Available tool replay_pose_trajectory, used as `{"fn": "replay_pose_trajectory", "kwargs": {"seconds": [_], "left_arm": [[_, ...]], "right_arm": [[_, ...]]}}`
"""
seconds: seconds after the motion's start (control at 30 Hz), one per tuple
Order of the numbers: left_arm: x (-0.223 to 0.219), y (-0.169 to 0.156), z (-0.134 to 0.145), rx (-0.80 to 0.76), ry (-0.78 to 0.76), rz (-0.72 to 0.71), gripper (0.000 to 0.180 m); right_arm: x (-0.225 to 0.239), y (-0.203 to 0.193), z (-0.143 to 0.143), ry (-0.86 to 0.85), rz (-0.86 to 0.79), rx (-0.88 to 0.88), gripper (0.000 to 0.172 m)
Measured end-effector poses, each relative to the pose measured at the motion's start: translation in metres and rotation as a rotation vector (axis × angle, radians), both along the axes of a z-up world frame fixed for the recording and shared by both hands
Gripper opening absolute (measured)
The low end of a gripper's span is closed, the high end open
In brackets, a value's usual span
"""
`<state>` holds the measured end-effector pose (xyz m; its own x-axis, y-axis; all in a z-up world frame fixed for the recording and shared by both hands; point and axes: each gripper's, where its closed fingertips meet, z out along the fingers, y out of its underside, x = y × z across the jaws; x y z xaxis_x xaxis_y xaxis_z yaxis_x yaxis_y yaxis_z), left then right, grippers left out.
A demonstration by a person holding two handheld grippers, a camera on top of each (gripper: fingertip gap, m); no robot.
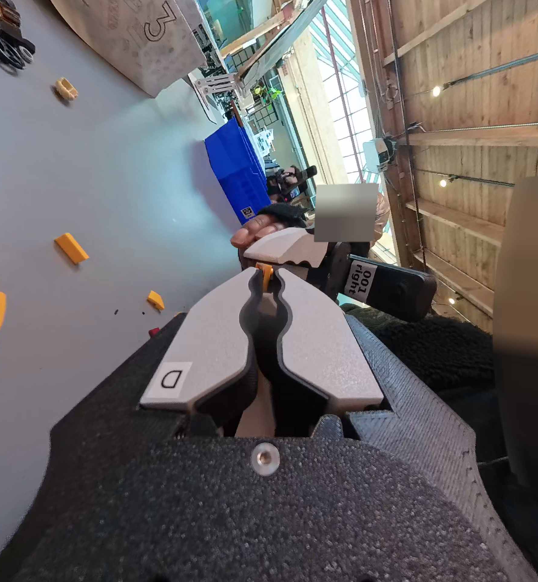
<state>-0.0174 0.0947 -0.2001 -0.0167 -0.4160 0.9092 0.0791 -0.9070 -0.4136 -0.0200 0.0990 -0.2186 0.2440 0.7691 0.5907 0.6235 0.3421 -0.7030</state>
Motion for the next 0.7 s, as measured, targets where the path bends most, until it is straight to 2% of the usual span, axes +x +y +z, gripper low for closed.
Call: {"fn": "replay_pose_trajectory", "kwargs": {"seconds": [0.13, 0.2, 0.27, 0.37, 0.5, 0.7], "left_arm": [[0.001, -0.004, 0.0, 0.051, 0.028, -0.031, 0.007], [0.002, -0.009, -0.002, 0.099, 0.072, -0.064, 0.017], [0.007, -0.018, -0.007, 0.158, 0.127, -0.111, 0.011], [0.008, -0.018, -0.012, 0.215, 0.194, -0.094, 0.006], [0.002, -0.003, -0.01, 0.198, 0.19, 0.003, 0.005], [0.0, 0.002, -0.01, 0.121, 0.15, 0.035, 0.005]], "right_arm": [[0.001, -0.003, 0.0, -0.003, 0.04, -0.04, 0.017], [0.001, -0.006, -0.003, -0.034, 0.065, -0.029, 0.018], [-0.002, -0.012, -0.006, -0.052, 0.095, -0.03, 0.017], [-0.004, -0.015, -0.01, -0.086, 0.12, 0.011, 0.018], [0.002, -0.003, 0.0, -0.062, 0.048, 0.092, 0.021], [-0.001, -0.005, 0.001, -0.071, 0.051, 0.148, 0.01]]}}
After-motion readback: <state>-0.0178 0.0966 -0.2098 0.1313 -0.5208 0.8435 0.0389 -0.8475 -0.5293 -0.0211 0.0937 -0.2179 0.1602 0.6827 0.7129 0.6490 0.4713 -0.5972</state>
